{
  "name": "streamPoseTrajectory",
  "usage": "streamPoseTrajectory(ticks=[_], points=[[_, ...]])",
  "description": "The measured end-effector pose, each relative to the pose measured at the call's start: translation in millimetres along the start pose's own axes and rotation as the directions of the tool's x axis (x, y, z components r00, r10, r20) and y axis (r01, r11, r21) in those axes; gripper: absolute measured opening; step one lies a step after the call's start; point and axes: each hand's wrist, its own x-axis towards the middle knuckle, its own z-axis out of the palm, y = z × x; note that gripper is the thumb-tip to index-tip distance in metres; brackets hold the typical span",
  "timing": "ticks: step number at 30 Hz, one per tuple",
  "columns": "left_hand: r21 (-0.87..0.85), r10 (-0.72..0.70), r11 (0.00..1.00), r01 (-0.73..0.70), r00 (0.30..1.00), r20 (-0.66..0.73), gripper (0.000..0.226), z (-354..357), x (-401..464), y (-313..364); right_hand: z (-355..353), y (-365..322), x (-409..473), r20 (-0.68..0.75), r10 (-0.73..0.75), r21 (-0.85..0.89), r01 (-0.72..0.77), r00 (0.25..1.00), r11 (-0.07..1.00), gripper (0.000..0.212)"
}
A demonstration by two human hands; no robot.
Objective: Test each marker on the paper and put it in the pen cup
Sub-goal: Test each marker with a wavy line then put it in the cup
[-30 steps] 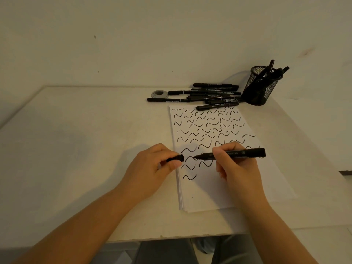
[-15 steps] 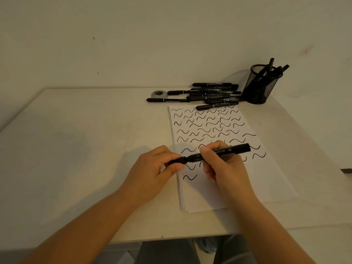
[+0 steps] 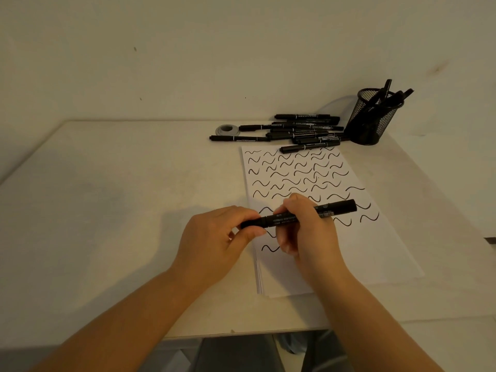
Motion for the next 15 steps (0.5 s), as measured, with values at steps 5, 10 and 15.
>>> streamPoseTrajectory(ticks=[5, 10, 15], points=[[0.132, 0.155, 0.98, -0.147, 0.986, -0.057, 0.044, -2.8, 0.2, 4.4, 9.7, -0.4, 1.0, 0.004, -0.061, 0.04, 0.061, 0.998, 0.997, 0.027], [0.076, 0.149, 0.986, -0.15, 0.989, 0.013, 0.037, -2.0, -0.8, 3.3, 9.6, 4.0, 0.0, 0.021, -0.113, 0.016, 0.112, 0.993, 0.994, 0.031], [-0.211, 0.003, 0.977, 0.024, 0.992, 0.125, 0.03, 2.3, -2.5, -1.9, 5.9, 1.5, 2.4, 0.102, -0.179, -0.056, 0.186, 0.979, 0.981, 0.029]])
